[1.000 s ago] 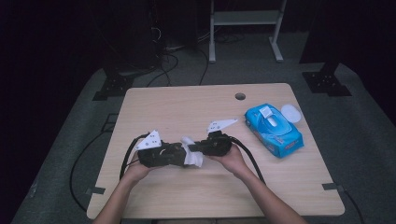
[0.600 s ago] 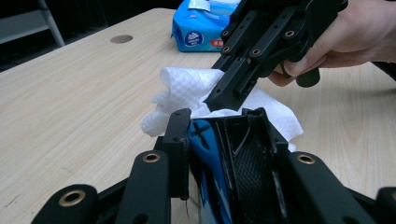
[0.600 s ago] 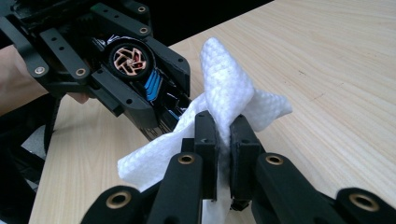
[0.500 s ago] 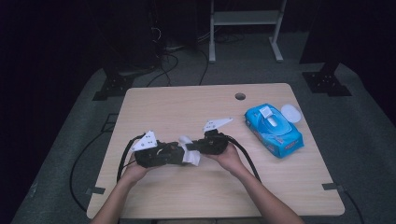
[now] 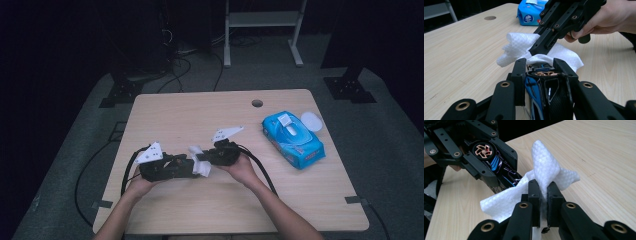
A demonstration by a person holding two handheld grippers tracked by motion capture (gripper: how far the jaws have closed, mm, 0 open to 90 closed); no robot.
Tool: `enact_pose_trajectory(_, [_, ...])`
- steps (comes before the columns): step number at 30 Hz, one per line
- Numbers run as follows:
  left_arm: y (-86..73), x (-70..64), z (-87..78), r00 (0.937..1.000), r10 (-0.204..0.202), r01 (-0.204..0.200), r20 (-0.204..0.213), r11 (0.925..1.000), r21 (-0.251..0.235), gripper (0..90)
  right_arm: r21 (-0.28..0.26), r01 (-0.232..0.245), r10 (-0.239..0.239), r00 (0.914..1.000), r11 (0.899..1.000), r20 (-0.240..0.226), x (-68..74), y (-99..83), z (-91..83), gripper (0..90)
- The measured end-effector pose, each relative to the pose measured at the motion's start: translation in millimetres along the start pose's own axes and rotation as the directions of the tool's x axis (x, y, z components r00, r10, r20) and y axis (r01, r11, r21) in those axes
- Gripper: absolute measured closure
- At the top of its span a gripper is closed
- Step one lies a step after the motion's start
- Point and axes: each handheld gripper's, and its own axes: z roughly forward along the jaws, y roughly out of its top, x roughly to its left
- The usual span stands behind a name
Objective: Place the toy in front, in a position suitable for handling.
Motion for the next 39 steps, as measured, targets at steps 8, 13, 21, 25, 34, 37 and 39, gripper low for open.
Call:
enact_pose_trajectory(8, [-8.1,1.3,2.6,0.9999,-0.002,0.002,-0.016,1.0000,0.009,64.1,0.013,0.026,-0.026,0.9993,1.000,0.026,1.7,3.5,1.9,83.6])
enact_pose_trajectory(13, [-15.8,4.4,16.1,0.9998,-0.017,0.017,0.005,0.9984,0.053,68.1,0.034,0.048,-0.050,0.9969,0.998,0.060,0.6,3.8,3.0,83.6])
enact_pose_trajectory(21, [-6.3,4.2,34.1,0.9997,0.024,-0.025,0.010,0.9931,0.114,61.0,0.051,0.070,-0.075,0.9922,0.996,0.100,-2.0,1.4,0.8,83.4])
enact_pose_trajectory(25, [1.1,2.6,39.5,0.9984,0.056,-0.056,0.001,0.9842,0.168,53.7,0.051,0.079,-0.084,0.9909,0.996,0.105,-0.4,1.8,0.1,83.5])
enact_pose_trajectory(34, [2.4,2.7,41.6,0.9975,0.067,-0.062,-0.024,0.9836,0.170,46.2,0.052,0.071,-0.076,0.9911,0.996,0.109,-2.4,-1.0,-3.4,83.5])
enact_pose_trajectory(37, [-1.3,5.4,43.6,0.9982,0.054,-0.048,-0.025,0.9772,0.207,46.4,0.057,0.074,-0.080,0.9911,0.996,0.107,-2.5,-1.6,-3.7,83.4])
enact_pose_trajectory(39, [-3.6,6.4,44.9,0.9978,0.060,-0.052,-0.029,0.9748,0.217,47.1,0.055,0.071,-0.077,0.9914,0.996,0.106,-3.0,-1.8,-3.7,83.4])
